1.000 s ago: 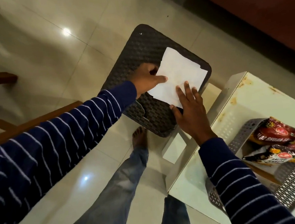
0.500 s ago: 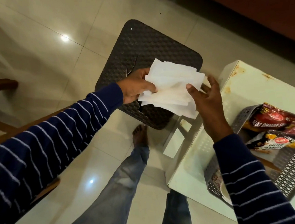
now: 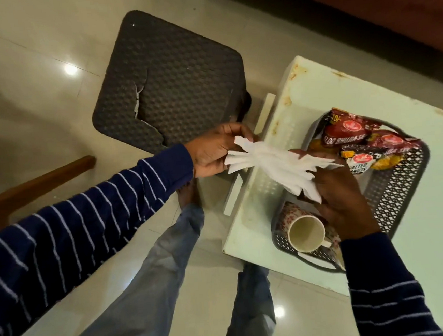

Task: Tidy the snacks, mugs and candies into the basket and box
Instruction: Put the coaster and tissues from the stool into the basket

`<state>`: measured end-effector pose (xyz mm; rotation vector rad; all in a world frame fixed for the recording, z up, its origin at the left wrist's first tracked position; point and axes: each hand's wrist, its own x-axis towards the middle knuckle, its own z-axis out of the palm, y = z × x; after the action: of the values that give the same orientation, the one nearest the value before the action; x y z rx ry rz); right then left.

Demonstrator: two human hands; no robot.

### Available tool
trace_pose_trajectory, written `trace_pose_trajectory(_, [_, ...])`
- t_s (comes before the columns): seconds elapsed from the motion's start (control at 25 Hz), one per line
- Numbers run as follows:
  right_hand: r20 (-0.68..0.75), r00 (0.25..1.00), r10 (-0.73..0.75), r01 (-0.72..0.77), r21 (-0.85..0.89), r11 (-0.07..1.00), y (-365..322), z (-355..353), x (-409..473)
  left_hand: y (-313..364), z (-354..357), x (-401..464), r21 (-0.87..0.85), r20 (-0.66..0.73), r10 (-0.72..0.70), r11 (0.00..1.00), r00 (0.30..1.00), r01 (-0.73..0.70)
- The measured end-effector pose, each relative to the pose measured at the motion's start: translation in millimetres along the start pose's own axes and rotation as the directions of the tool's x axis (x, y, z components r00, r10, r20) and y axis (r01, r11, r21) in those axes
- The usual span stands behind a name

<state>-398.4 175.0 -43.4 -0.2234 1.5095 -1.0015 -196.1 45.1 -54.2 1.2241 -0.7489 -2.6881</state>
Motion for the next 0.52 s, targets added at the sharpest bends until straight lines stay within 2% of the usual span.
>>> trace_pose_trajectory(0.08, [-0.057,0.998,0.001,-0.004,-0.046,0.999,5.2,-28.9,-21.5,-16.3,24.8,6.7,-0.008,0.050,-0.027,1.000,0.998,0.028])
trace_pose_trajectory(0.16, [-0.075,0.997,-0.036,0.025,-0.146,0.989,12.3,-58.3,-43.4,-32.4,49.5,10.8,-0.096,0.120,-0.111,0.988,0.987,0.123])
trace_pose_trajectory(0.2, [-0.080,0.995,-0.051,0.035,-0.188,0.982,16.3,-71.8,-54.0,-41.0,60.4,13.2,-0.092,0.110,-0.145,0.984,0.983,0.156])
trace_pose_trajectory(0.28, [-0.128,0.990,-0.058,0.030,-0.207,0.978,24.7,-99.6,-71.6,-61.7,79.7,19.7,0.040,-0.005,-0.192,0.981,0.981,0.192])
trace_pose_trajectory(0.4, [-0.183,0.983,0.030,-0.038,-0.039,0.999,37.2,-131.6,-87.6,-86.4,102.4,25.3,0.200,-0.127,-0.170,0.961,0.977,0.193])
trace_pose_trajectory(0.52, [-0.188,0.972,0.143,-0.086,0.284,0.955,46.9,-150.6,-95.0,-101.2,117.3,31.6,0.278,-0.224,-0.128,0.942,0.966,0.189])
